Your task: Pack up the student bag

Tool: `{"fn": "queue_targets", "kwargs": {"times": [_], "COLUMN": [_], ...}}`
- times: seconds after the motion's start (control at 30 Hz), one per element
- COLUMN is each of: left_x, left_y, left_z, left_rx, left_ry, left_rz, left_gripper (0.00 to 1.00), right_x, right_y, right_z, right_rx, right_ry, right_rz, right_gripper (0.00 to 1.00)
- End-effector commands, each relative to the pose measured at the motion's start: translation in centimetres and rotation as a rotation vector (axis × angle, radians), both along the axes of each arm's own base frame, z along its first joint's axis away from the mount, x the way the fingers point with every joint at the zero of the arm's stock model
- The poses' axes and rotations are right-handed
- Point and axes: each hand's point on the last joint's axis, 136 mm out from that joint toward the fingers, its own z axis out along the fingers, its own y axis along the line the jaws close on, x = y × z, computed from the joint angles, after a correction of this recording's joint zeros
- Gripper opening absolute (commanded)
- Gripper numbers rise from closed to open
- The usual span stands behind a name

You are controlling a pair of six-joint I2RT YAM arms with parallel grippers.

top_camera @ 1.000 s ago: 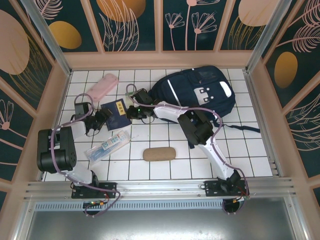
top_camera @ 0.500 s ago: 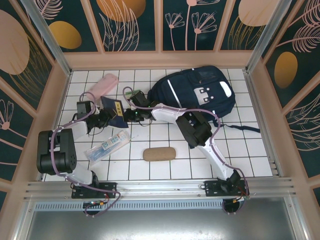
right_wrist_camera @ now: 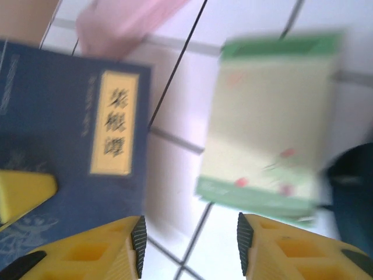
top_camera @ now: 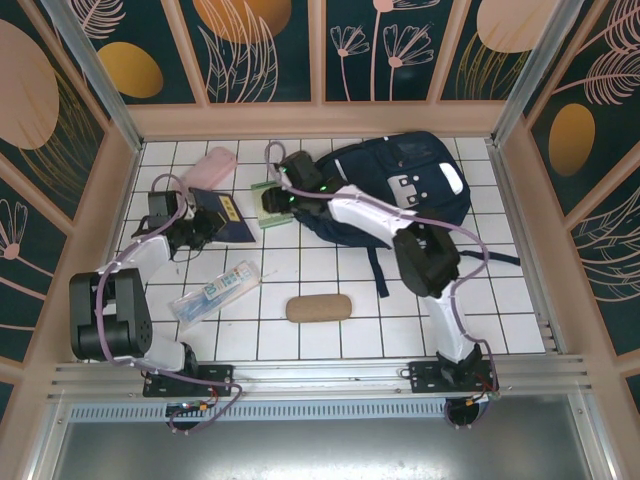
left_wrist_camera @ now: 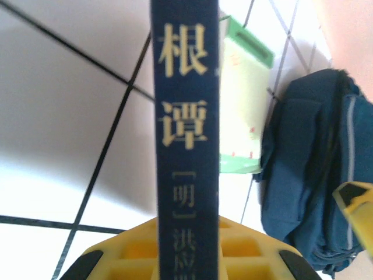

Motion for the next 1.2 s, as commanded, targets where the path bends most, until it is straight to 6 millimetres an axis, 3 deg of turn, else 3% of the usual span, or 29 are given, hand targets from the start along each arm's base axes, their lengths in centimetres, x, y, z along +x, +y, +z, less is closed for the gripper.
{"fn": "queue_targets", "kwargs": {"times": [0.0, 0.1, 0.2, 0.4, 0.53, 0.6, 0.67, 0.7, 0.73, 0.9, 1.17], "left_x": [0.9, 1.1, 1.2, 1.0, 0.8, 0.7, 0.7, 0.7, 0.7, 1.4, 3.4], "left_y": [-0.3, -0.5, -0.8, -1.0, -1.1, -1.3, -1.5, -1.6, -1.7, -2.9, -8.0], "left_z": [3.7, 4.9, 5.8, 6.4, 6.8, 7.1, 7.4, 7.5, 7.7, 8.3, 10.5], "left_rx": [-0.003, -0.030, -0.051, -0.065, -0.069, -0.078, -0.094, -0.105, -0.117, -0.200, -0.287], "left_ry": [-0.092, -0.122, -0.142, -0.157, -0.166, -0.174, -0.182, -0.186, -0.196, -0.239, -0.311], "left_rz": [-0.019, -0.015, -0.020, -0.026, -0.030, -0.036, -0.041, -0.039, -0.035, -0.018, -0.048], "left_gripper": [0.02, 0.01, 0.01, 0.01, 0.02, 0.02, 0.02, 0.02, 0.02, 0.01, 0.00], "right_x": [2.8, 4.0, 4.6, 4.9, 5.3, 5.5, 5.7, 5.8, 5.9, 6.5, 7.2], "right_y": [-6.7, -10.3, -12.3, -13.6, -14.6, -15.2, -15.6, -15.8, -15.9, -15.9, -16.9], "right_z": [-0.4, -2.1, -4.5, -8.0, -9.3, -9.9, -10.0, -9.8, -9.4, -4.2, 5.6], "right_rx": [-0.201, -0.294, -0.379, -0.489, -0.552, -0.589, -0.609, -0.615, -0.615, -0.551, -0.392], "right_ry": [-0.079, -0.071, -0.053, -0.039, -0.038, -0.047, -0.056, -0.063, -0.073, -0.176, -0.298], "right_rz": [-0.129, -0.186, -0.196, -0.194, -0.224, -0.237, -0.242, -0.249, -0.256, -0.287, -0.342], "right_gripper": [0.49, 0.49, 0.49, 0.50, 0.48, 0.39, 0.16, 0.02, 0.00, 0.00, 0.00]}}
